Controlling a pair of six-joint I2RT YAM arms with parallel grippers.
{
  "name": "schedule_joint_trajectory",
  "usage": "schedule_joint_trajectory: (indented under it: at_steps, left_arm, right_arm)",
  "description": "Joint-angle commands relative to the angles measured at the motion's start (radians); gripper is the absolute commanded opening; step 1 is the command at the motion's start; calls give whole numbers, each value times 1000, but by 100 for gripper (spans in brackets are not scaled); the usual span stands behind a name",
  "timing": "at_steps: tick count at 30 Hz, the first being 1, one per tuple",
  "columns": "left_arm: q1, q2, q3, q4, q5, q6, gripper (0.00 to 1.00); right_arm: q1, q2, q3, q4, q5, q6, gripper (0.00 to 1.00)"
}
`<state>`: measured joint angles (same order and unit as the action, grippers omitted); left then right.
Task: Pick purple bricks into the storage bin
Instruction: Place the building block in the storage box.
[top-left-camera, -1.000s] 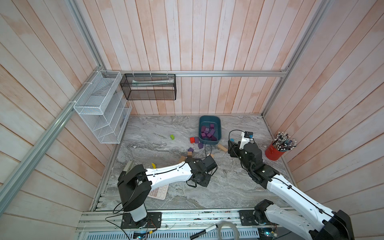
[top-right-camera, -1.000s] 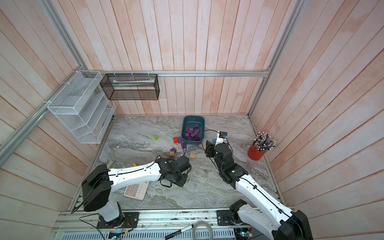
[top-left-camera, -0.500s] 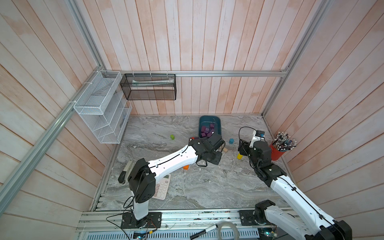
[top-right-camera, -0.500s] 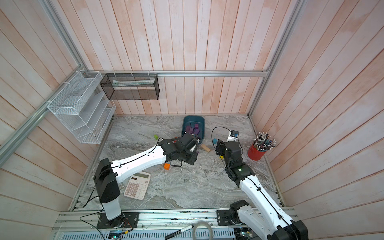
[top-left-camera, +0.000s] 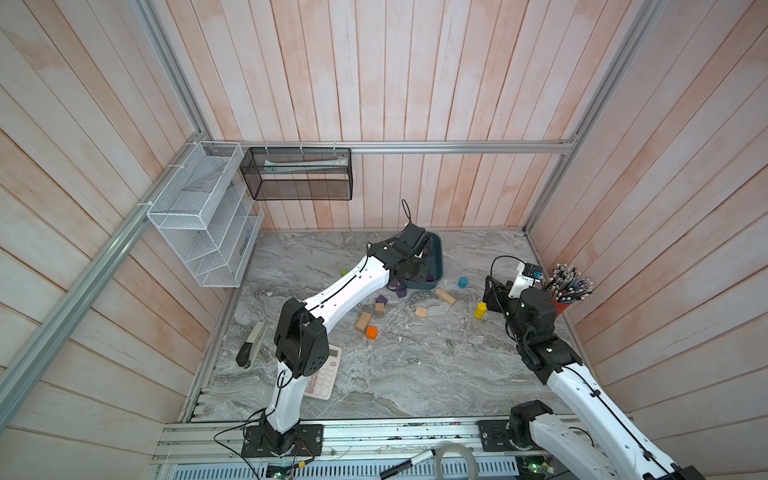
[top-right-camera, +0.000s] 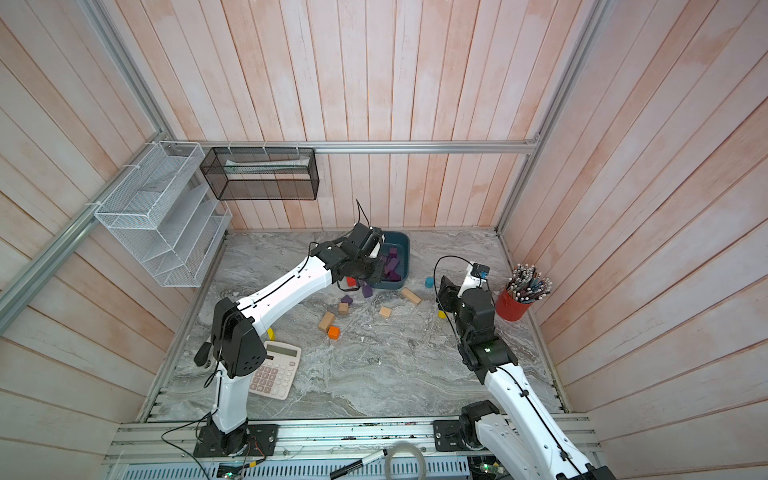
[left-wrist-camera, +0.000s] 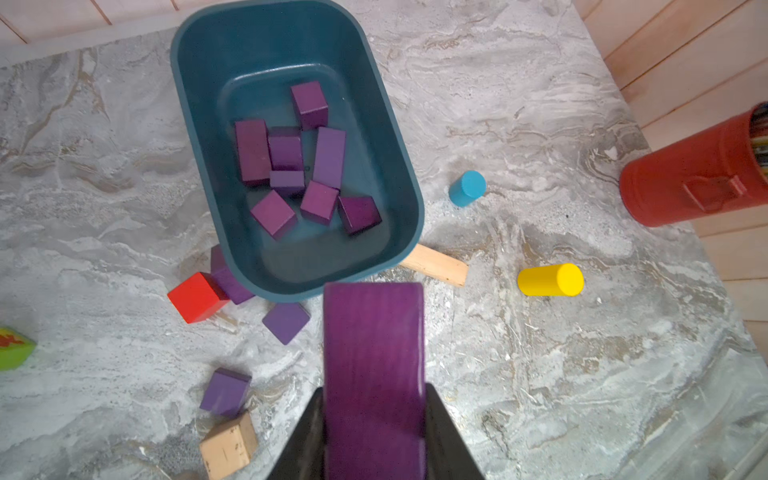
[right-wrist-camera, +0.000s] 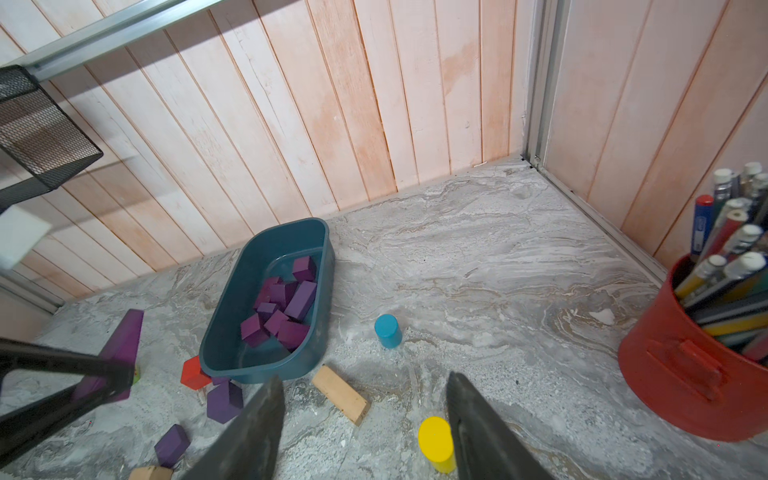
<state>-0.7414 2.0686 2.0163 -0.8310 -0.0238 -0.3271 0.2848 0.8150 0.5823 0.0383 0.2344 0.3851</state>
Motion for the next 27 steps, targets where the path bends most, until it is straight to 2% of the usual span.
schedule_joint_trajectory:
  at_steps: [1, 15, 27]
  left_arm:
    - [25, 40, 69, -2, -8, 41, 29]
    - [115, 228, 205, 166, 56, 96, 29]
    - [154, 325, 206, 303, 57, 111, 29]
  right_arm:
    - [-4, -3, -21, 34, -29, -17, 64]
    - [8, -30, -64, 43, -42, -21, 64]
    - [20, -17, -76, 68, -33, -27, 64]
